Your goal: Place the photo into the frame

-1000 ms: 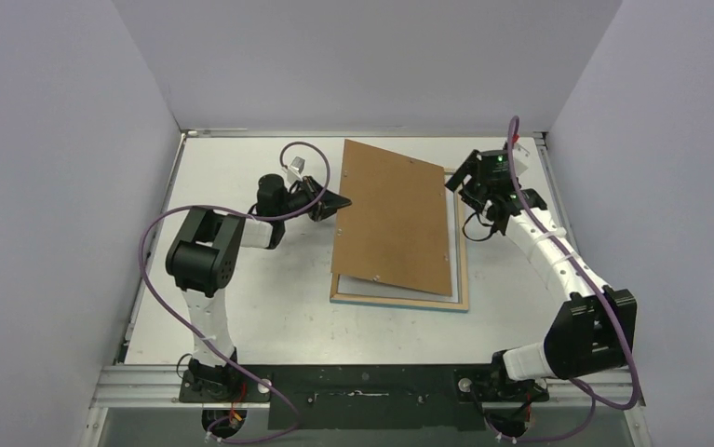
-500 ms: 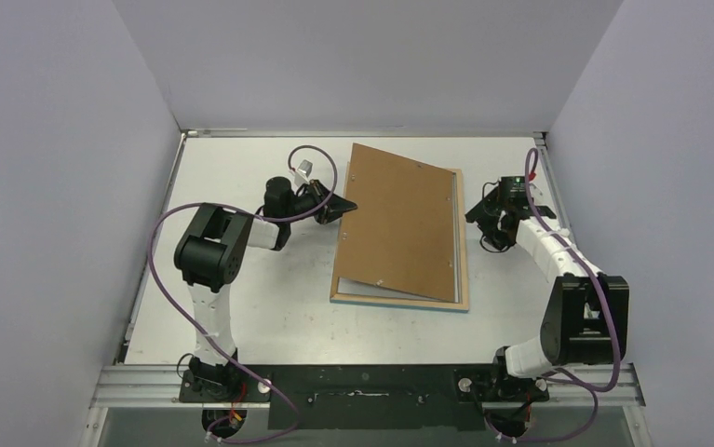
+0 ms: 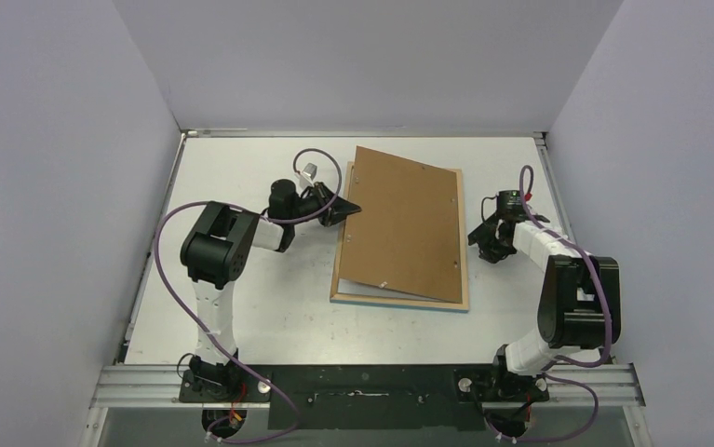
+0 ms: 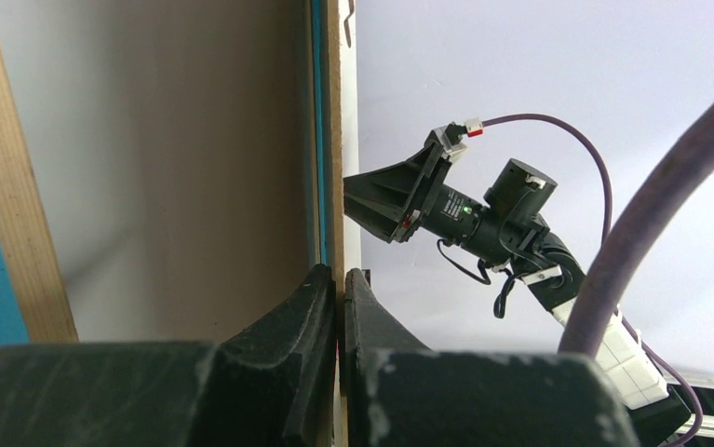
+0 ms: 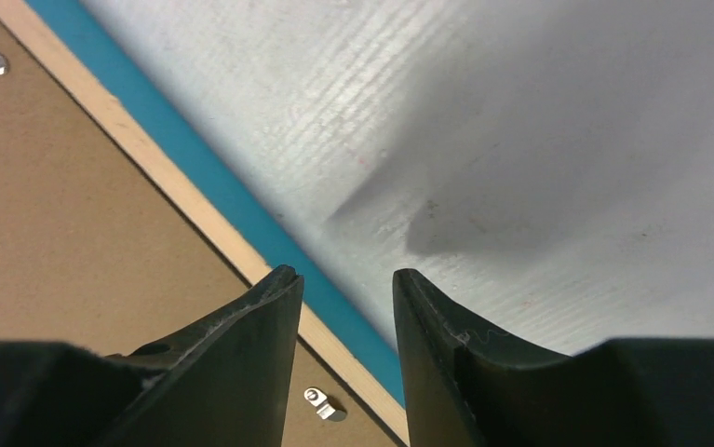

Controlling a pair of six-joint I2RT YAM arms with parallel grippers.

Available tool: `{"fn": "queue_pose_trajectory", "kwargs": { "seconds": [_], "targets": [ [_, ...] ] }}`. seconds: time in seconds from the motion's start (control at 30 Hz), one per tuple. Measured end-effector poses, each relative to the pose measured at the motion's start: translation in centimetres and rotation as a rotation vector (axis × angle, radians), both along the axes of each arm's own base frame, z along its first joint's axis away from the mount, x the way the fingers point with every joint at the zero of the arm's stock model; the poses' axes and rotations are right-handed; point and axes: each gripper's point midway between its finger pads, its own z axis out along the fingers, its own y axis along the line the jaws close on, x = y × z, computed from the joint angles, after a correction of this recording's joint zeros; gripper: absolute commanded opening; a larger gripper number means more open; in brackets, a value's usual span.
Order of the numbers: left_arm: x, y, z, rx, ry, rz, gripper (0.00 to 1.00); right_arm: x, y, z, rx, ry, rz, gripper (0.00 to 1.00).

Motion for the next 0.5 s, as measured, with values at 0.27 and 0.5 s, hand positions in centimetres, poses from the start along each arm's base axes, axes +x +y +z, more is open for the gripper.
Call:
{"fn": "queue_pose_trajectory", "kwargs": {
  "seconds": [0.27, 0.5],
  "targets": [
    [-1.0, 0.4, -1.2, 0.003, 0.046, 0.003, 0.0, -1.2, -0.4, -1.6, -0.016, 0.029, -0.012, 0.37],
    [-0.9, 0.3, -0.6, -0.016, 0.02, 0.005, 0.0, -1.0, -0.4, -1.6, -0.018, 0.015, -0.009, 0.37]
  ]
}}
